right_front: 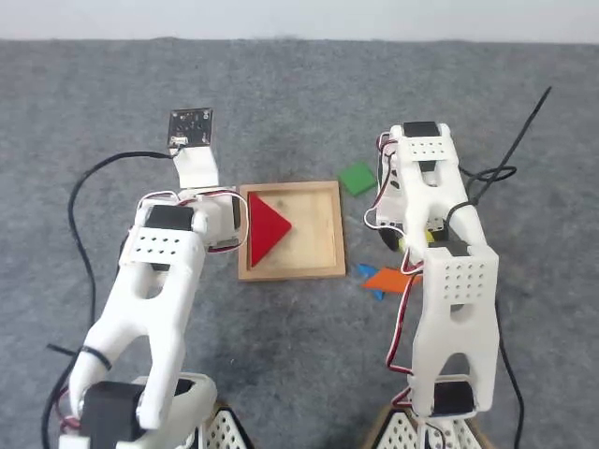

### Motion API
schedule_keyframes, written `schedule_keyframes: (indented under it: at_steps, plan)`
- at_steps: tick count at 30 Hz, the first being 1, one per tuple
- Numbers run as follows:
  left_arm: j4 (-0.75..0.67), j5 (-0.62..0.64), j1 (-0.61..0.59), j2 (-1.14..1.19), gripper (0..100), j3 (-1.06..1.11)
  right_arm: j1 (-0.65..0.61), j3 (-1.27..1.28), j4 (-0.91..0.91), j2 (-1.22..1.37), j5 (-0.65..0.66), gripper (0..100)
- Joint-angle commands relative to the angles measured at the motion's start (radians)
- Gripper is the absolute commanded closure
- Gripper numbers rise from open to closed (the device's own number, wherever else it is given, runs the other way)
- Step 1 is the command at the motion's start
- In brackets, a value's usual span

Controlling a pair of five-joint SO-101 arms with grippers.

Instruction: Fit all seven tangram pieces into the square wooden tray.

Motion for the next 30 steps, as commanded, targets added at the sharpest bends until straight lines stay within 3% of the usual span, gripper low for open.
schedule_keyframes:
  at_steps: [1, 11, 30]
  plan:
    - [0.008, -0.012, -0.005, -0.017, 98, -0.05, -0.022, 0.002, -0.035, 0.028, -0.078, 75.7]
    - [0.003, -0.012, 0.002, -0.009, 98, -0.048, -0.025, 0.002, -0.047, 0.028, -0.14, 75.7]
    - [0.002, -0.012, 0.003, -0.006, 98, -0.047, -0.005, 0.003, -0.016, 0.03, -0.106, 78.5]
